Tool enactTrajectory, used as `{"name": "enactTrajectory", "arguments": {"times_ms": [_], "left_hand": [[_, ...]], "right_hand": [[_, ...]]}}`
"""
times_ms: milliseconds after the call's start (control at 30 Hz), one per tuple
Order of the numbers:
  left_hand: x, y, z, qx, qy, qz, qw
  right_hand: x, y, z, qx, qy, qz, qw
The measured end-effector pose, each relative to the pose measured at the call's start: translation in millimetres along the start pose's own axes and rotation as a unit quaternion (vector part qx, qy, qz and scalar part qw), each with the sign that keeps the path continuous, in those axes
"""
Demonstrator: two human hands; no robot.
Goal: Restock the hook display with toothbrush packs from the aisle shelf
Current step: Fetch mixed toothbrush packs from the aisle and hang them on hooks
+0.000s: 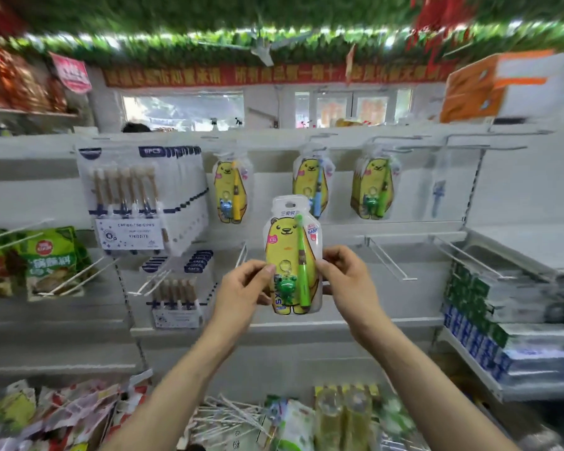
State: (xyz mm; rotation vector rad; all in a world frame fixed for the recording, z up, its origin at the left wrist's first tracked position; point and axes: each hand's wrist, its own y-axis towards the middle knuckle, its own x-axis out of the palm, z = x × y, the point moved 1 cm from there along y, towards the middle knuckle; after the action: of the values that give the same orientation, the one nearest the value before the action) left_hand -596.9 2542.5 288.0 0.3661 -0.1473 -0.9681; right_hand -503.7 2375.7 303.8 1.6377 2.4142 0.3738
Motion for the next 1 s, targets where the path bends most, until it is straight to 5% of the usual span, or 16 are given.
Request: {"name": "enactTrajectory", "arguments": {"times_ms": [433, 1000], "left_hand": [[145.6, 83.0, 42.0, 0.041, 0.034, -0.153, 0.987], [198.8, 110.8, 57.2, 0.034, -0.017, -0.136, 0.99]], "right_hand": [[-131.2, 46.8, -38.6, -0.048, -0.055, 0.143, 0.987], [-172.5, 91.5, -41.1, -0.077, -0.066, 0.178, 0.979]]}}
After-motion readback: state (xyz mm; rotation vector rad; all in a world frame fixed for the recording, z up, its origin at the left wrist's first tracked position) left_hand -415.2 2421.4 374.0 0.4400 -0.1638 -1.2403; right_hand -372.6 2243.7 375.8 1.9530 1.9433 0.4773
